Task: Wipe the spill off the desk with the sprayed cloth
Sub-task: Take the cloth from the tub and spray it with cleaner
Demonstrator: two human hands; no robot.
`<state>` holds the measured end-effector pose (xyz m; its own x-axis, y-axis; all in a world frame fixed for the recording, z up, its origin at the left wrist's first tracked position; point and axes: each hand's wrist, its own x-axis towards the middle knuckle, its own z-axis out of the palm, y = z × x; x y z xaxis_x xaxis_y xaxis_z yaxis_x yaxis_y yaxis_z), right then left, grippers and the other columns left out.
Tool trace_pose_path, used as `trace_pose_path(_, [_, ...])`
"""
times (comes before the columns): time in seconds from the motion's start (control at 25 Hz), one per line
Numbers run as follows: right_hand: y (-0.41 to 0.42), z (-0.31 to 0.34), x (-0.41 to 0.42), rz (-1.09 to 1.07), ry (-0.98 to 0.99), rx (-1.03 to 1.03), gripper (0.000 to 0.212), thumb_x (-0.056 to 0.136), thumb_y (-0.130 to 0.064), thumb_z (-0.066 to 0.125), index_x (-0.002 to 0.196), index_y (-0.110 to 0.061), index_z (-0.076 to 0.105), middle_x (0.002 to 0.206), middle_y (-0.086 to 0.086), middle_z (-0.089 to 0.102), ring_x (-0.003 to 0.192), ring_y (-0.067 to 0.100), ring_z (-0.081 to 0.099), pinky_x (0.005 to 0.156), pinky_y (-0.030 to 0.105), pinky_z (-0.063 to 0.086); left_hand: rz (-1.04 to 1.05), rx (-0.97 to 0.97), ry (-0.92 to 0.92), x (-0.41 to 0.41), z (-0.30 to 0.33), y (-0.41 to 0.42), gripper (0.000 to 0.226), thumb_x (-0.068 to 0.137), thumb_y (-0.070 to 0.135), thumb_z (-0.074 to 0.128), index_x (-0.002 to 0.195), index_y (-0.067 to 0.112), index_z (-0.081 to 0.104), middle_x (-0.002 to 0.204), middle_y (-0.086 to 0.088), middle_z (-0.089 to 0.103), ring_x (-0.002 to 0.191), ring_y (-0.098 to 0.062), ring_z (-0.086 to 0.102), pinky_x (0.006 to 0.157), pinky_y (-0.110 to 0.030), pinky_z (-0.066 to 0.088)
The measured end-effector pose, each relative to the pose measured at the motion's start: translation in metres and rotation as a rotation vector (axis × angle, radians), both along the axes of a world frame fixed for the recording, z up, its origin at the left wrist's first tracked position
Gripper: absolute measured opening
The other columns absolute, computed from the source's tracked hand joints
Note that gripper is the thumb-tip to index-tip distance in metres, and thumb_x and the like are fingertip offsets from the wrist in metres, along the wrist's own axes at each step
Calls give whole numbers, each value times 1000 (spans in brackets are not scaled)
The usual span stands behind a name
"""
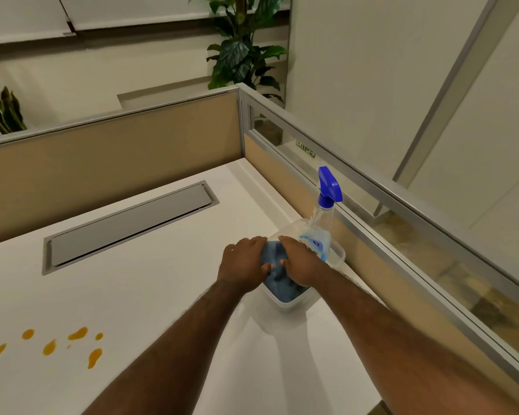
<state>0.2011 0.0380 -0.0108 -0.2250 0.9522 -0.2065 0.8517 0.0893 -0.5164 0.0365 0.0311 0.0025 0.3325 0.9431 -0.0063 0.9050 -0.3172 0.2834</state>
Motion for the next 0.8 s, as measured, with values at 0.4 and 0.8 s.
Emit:
trace_pose_path(0.4, [16, -20, -3, 90, -250, -20, 54, 99, -38, 46, 144, -14, 29, 149, 9, 41, 135, 26, 42, 116, 37, 28, 45, -3, -60, 13, -3, 9, 44, 77, 29, 73, 118, 23, 60, 115, 1, 66, 100, -22, 61, 86, -35, 49])
trace_pose_path(0.8, [11, -23, -2, 56, -178, 118, 51, 97, -40, 47, 141, -15, 38, 143, 7, 49, 130, 21, 47, 115, 32, 27, 121, 26, -418, 5, 4, -7, 42, 72, 6, 75, 111, 17, 63, 107, -1, 64, 95, -19, 60, 81, -27, 50])
